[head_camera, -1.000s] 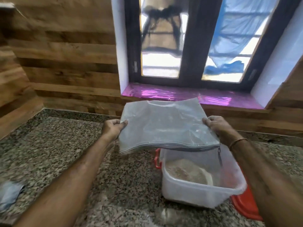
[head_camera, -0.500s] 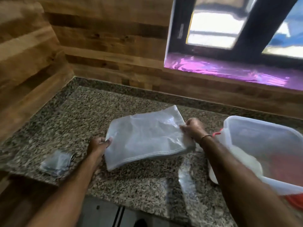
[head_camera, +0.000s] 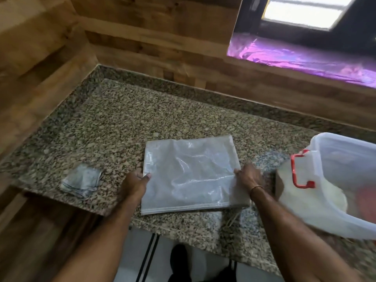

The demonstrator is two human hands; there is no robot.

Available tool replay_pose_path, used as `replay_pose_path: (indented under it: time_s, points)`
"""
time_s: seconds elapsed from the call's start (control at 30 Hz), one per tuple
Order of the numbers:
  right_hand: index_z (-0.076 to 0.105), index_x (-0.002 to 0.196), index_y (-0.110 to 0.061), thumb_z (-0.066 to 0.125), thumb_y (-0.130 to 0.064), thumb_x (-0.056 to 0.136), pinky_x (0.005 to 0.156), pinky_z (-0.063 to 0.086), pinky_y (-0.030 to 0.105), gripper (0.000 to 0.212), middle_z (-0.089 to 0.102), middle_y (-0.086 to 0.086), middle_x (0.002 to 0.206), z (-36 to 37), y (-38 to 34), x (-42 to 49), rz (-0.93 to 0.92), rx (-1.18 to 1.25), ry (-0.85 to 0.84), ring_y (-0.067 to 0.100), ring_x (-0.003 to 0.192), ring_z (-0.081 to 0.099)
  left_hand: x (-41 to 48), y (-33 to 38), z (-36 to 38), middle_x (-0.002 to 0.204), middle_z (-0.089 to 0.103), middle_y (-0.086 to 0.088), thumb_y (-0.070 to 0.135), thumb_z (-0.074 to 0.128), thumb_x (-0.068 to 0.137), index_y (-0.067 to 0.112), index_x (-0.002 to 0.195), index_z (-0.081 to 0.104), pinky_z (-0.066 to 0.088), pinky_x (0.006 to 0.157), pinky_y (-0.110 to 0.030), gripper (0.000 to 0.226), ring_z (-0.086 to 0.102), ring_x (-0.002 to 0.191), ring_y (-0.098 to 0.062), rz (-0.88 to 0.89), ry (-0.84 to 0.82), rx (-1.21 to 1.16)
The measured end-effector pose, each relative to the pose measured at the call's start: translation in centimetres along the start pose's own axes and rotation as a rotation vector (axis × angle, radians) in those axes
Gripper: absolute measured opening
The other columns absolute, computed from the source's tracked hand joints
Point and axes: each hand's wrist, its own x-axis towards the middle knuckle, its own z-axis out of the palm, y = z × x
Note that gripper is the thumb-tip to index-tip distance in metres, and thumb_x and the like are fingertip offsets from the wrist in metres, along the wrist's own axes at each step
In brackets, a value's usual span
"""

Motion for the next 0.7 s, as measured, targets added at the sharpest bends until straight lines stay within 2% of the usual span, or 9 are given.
replay_pose_path:
  time_s: [0.07,0.17,0.3,0.37,0.5,0.7]
  points:
    - [0.065,0.111,-0.009,0.065,-0.041,0.09,0.089,0.056,0.042,0.039,0.072,0.022,0.116,-0.1,0.2,-0.2,0.004,0.02,-0.001,0.04,0.108,0.068,-0.3,0.5,0.3,0.107,0.074,-0.015,0.043,0.079,0.087,0.012,0.101,0.064,0.058,0.087,-0.042,0.037,0.071,0.096,-0.037,0.018,0.008,0.021]
    - [0.06,0.11,-0.01,0.066,-0.037,0.09,0.086,0.056,0.042,0.035,0.071,0.019,0.113,-0.8,0.0,-0.7,-0.033,0.087,0.029,0.038,0.102,0.067,-1.0,2.2,0.2,0.12,0.07,-0.014,0.046,0.079,0.084,0.015,0.124,0.055,0.058,0.091,-0.051,0.056,0.069,0.104,-0.039,0.063,0.016,0.049]
    - [0.055,0.128,-0.01,0.069,-0.04,0.094,0.09,0.054,0.043,0.047,0.066,0.015,0.126,-3.3,-1.7,-1.6,-0.198,0.175,0.147,0.034,0.11,0.064,-2.4,7.3,0.4,0.14,0.055,-0.017,0.046,0.079,0.084,0.017,0.139,0.048,0.048,0.104,-0.055,0.07,0.055,0.126,-0.04,0.222,0.076,0.101]
    - [0.055,0.131,-0.013,0.068,-0.044,0.094,0.092,0.054,0.044,0.049,0.064,0.012,0.128,-5.4,-2.8,-2.2,-0.287,0.242,0.19,0.03,0.113,0.063,-3.5,10.6,0.8,0.145,0.051,-0.016,0.049,0.076,0.086,0.021,0.143,0.046,0.043,0.108,-0.054,0.07,0.049,0.133,-0.039,0.322,0.046,0.114]
    - [0.057,0.123,-0.017,0.067,-0.041,0.095,0.09,0.054,0.041,0.039,0.065,0.009,0.12,-11.2,-2.6,-3.6,-0.43,0.401,0.31,0.027,0.105,0.066,-7.2,18.0,2.5,0.146,0.051,-0.014,0.058,0.071,0.088,0.023,0.146,0.046,0.04,0.11,-0.054,0.072,0.047,0.135,-0.037,0.574,-0.002,0.125]
    - [0.061,0.122,-0.018,0.068,-0.038,0.096,0.087,0.053,0.035,0.033,0.066,0.004,0.121,-21.4,5.4,-4.7,-0.482,0.507,0.487,0.014,0.098,0.062,-17.2,27.8,7.9,0.147,0.052,-0.015,0.059,0.071,0.089,0.021,0.147,0.048,0.047,0.106,-0.051,0.073,0.052,0.134,-0.036,0.858,-0.103,0.113]
